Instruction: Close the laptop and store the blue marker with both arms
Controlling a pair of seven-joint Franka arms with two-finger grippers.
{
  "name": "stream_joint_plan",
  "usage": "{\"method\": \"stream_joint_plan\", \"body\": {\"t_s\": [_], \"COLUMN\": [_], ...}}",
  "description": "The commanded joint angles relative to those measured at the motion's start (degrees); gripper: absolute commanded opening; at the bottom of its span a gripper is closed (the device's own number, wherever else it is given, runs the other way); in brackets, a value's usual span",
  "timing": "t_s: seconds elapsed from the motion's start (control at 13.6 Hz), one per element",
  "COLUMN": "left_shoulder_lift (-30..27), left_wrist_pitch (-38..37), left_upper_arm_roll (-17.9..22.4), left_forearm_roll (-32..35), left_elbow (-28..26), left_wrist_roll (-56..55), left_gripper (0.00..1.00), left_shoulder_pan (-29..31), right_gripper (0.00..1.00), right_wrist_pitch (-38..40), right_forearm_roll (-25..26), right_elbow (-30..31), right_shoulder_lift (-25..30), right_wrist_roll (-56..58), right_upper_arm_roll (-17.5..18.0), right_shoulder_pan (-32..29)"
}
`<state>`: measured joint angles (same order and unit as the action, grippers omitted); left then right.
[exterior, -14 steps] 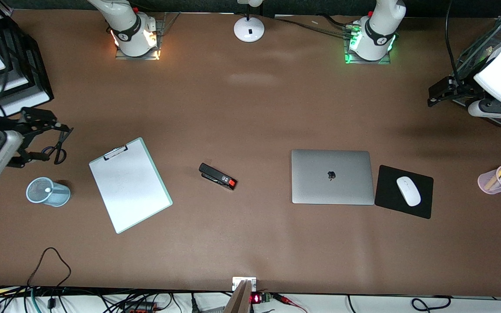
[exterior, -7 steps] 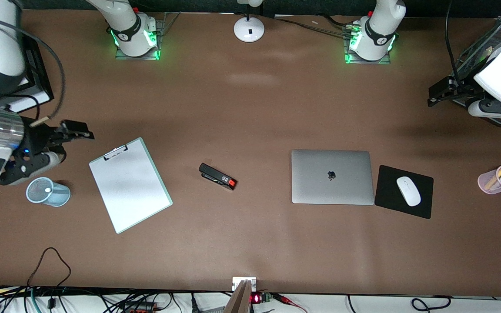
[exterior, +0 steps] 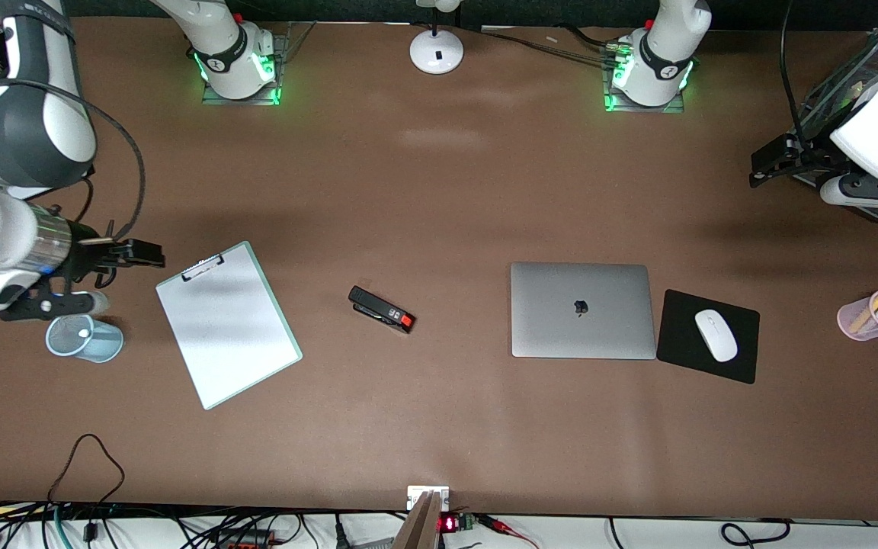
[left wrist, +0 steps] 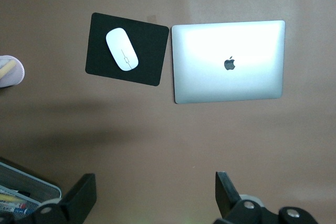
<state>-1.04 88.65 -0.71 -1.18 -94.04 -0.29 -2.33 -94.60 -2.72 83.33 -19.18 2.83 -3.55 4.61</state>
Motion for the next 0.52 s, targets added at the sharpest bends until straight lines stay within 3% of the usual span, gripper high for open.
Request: {"method": "stream_joint_plan", "body": {"t_s": [0.0, 0.15, 0.44], "left_shoulder_lift": [0.86, 0.86, 0.86], "left_wrist_pitch": [-1.29, -1.2, -1.2], "left_upper_arm_roll": [0.35, 0.35, 0.35], "left_forearm_roll": [1.27, 1.27, 1.27], "left_elbow": [1.94, 1.94, 2.02], "left_wrist_roll": [1.26, 1.26, 1.26], "left_gripper": [1.0, 1.0, 1.0], "left_shoulder_pan": [-0.4, -0.4, -0.4], "right_gripper": [1.0, 1.0, 1.0], "right_wrist_pitch": [-2.69, 0.1, 6.43], "right_forearm_roll": [1.05, 1.32, 3.69], "right_elbow": [2.81, 2.1, -1.93], "right_shoulder_lift": [4.67, 6.78, 8.2], "right_wrist_roll": [-1.16, -0.73, -0.55], "right_upper_arm_roll": [-4.51, -6.63, -5.94], "right_shoulder_pan": [-0.65, -0.91, -1.87]}}
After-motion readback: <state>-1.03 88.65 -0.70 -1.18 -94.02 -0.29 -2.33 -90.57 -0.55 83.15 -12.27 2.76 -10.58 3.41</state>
